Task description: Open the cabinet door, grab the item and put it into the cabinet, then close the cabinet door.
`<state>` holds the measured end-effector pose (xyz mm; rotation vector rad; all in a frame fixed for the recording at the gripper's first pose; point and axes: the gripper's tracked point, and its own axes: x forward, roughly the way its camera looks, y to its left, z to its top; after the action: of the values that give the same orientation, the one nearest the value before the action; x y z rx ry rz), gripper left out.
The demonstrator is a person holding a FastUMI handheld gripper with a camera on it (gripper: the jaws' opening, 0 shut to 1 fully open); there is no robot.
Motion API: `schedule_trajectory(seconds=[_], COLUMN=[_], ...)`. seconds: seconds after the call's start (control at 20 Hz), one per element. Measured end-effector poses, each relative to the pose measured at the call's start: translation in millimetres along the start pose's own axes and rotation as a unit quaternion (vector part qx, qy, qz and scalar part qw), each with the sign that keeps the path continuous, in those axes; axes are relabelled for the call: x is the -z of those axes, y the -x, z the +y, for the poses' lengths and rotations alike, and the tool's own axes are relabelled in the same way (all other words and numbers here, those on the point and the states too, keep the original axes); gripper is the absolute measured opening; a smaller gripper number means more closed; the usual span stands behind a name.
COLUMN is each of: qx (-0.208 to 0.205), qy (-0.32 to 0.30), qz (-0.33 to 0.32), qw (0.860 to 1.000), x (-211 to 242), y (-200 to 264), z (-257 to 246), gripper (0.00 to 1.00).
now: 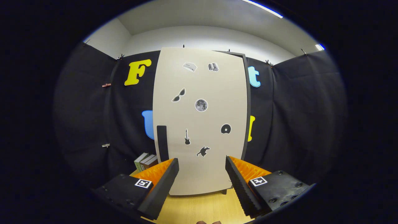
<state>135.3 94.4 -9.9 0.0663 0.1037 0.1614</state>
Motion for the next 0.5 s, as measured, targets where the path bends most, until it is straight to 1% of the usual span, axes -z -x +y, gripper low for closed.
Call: schedule_trajectory(seconds=[0.5], qx=[0.007], qy=[-0.012], qz=[0.005], qw=[1.0], x=[4.6], y=[2.6], z=[-8.4], gripper=[0.98])
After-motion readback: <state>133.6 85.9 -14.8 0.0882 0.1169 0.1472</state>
